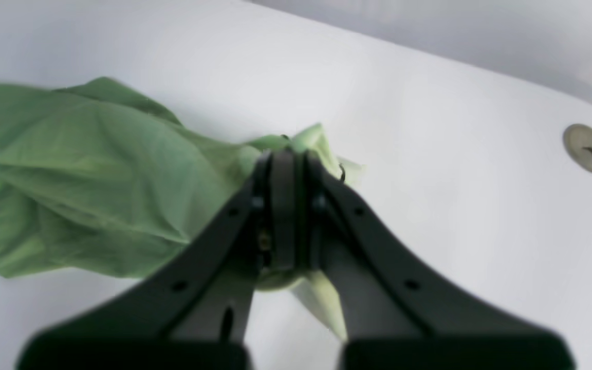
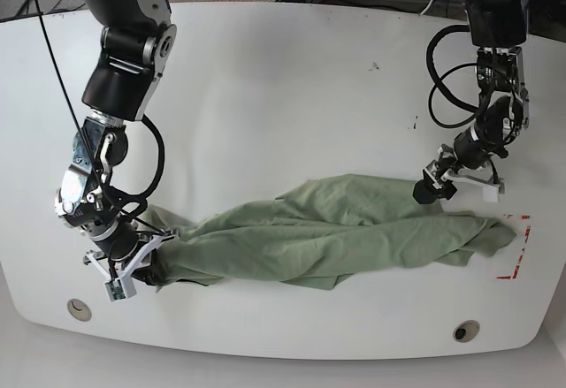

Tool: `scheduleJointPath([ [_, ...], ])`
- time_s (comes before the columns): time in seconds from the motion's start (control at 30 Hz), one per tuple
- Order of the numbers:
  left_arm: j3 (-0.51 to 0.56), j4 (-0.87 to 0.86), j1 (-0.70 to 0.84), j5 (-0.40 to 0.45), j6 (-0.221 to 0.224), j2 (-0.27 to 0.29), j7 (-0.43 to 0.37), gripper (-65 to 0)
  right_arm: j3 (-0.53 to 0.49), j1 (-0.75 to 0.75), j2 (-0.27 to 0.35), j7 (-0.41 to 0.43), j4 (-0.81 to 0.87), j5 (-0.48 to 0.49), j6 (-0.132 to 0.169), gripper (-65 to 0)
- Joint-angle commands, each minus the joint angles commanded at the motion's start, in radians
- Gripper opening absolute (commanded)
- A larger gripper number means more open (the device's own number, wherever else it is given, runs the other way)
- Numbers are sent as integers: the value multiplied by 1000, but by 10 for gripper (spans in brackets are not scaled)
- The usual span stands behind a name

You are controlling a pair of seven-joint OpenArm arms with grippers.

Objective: Layout the t-shirt on the table in an organized manner, then fold the t-shirt properly
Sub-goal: 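Lower the left gripper and pinch the shirt fabric near the red square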

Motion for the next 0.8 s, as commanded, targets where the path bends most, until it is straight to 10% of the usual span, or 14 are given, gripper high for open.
scheduleJointPath([
  [0.57,123,-5,-57,25,2,100,2,-156,0,-6,0,0,18,0,0,-650],
  [0.8,123,-5,-61,25,2,132,-6,-422,2,-6,0,0,20,0,0,-650],
])
